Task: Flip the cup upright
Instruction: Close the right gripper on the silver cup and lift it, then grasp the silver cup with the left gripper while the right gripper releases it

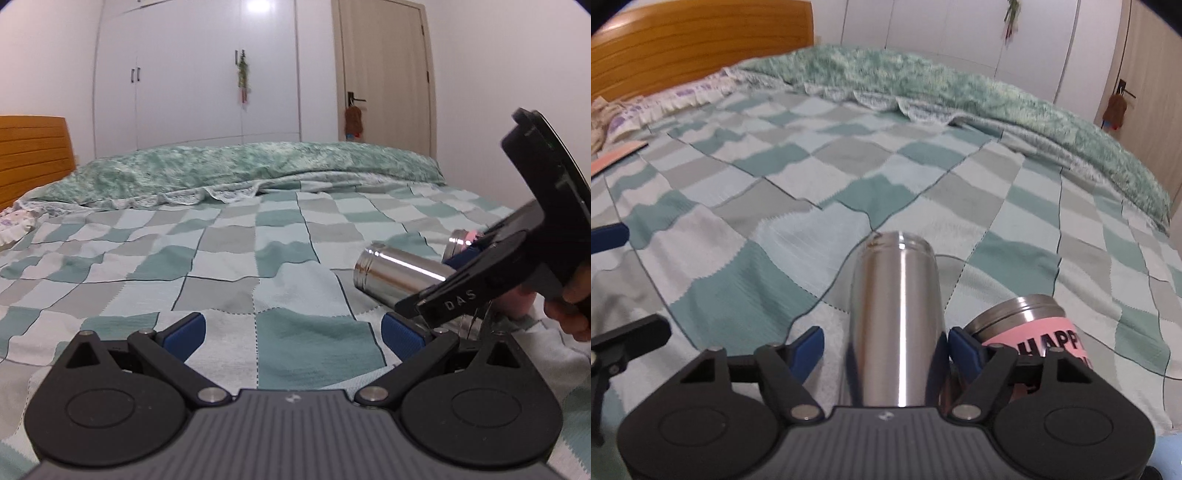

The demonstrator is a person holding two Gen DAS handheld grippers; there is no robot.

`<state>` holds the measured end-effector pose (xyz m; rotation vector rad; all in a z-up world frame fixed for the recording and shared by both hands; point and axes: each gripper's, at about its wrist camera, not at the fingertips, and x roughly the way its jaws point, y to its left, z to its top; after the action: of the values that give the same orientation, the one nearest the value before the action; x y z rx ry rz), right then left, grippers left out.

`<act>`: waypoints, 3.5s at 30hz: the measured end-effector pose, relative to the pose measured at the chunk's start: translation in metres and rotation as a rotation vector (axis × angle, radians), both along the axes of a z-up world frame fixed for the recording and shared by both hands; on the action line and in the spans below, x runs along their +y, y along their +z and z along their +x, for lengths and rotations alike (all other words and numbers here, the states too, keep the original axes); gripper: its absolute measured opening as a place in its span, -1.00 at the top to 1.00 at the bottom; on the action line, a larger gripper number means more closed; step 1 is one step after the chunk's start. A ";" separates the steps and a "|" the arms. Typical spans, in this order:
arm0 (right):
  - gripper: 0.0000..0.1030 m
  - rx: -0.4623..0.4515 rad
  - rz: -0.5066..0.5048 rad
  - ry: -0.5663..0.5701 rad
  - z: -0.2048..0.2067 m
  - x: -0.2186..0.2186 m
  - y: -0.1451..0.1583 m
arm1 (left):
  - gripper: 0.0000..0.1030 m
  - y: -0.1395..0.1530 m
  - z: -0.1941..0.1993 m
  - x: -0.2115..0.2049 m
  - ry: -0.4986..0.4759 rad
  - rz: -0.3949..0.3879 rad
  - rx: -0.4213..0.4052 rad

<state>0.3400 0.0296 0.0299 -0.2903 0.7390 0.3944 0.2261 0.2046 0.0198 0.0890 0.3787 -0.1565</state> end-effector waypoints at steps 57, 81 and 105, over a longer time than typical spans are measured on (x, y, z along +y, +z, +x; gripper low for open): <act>-0.99 0.022 0.398 -0.122 -0.159 -0.041 0.039 | -1.00 0.041 -0.149 -0.014 0.142 0.055 0.069; -1.00 -0.119 0.236 0.128 -0.117 -0.145 0.018 | -1.00 0.048 -0.028 -0.116 0.205 0.146 0.299; -1.00 -0.142 0.209 0.159 -0.104 -0.143 0.004 | -0.32 0.008 0.022 -0.114 0.262 0.149 0.589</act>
<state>0.2364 -0.1131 0.0343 -0.1784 0.5321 0.5915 0.2484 0.0904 0.0276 0.1386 0.9844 0.1115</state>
